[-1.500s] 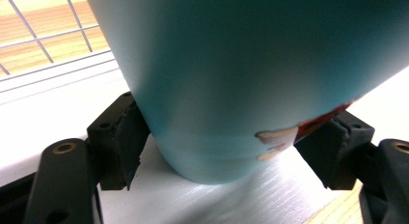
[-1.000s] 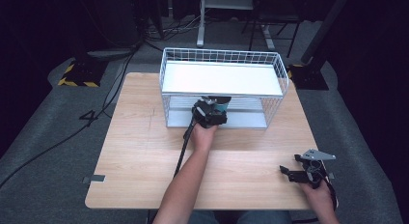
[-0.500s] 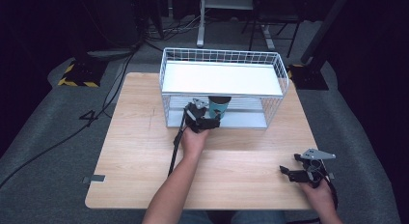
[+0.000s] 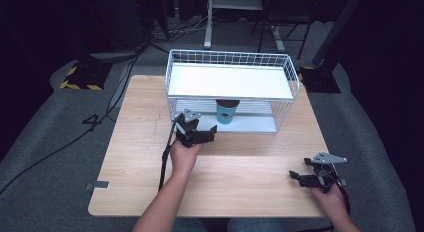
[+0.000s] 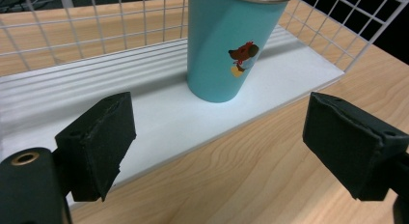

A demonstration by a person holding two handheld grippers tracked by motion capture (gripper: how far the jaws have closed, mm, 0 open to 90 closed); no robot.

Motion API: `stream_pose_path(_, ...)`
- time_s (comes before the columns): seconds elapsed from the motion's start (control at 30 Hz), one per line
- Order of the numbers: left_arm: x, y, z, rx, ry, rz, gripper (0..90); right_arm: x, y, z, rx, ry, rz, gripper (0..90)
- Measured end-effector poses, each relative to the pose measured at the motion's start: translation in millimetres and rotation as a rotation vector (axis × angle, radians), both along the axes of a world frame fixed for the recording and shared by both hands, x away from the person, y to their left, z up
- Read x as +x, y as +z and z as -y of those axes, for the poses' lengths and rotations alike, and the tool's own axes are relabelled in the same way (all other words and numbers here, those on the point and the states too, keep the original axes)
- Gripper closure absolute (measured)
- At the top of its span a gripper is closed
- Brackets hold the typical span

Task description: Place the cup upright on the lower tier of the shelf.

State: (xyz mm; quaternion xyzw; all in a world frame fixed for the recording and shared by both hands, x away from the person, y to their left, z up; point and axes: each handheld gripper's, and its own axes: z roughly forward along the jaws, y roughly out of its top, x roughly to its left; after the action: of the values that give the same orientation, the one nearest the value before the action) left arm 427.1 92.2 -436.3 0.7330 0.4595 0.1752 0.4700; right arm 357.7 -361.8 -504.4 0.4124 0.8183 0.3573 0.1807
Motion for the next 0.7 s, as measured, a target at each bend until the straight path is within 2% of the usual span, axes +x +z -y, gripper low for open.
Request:
stream_pose_path(0.2, -17.0, 6.5, -21.6, -0.017, -0.018, -0.018, 11.9, 0.0, 0.0, 0.0, -0.001, 0.0, 0.0, 14.5)
stream_pose_path(0.43, -40.7, 19.0, -40.6, -0.009, -0.043, 0.014, 12.1, 0.0, 0.0, 0.0, -0.001, 0.0, 0.0, 14.5)
stream_pose_path(0.57, -54.7, 26.5, -51.0, -0.019, -0.047, 0.045, 12.5, -0.1, 0.0, 0.0, -0.001, 0.0, 0.001, 14.5)
stream_pose_path(0.7, -65.0, 29.0, -61.0, 0.014, -0.069, 0.053, 13.2, 0.0, 0.0, 0.0, -0.002, 0.001, 0.002, 14.6)
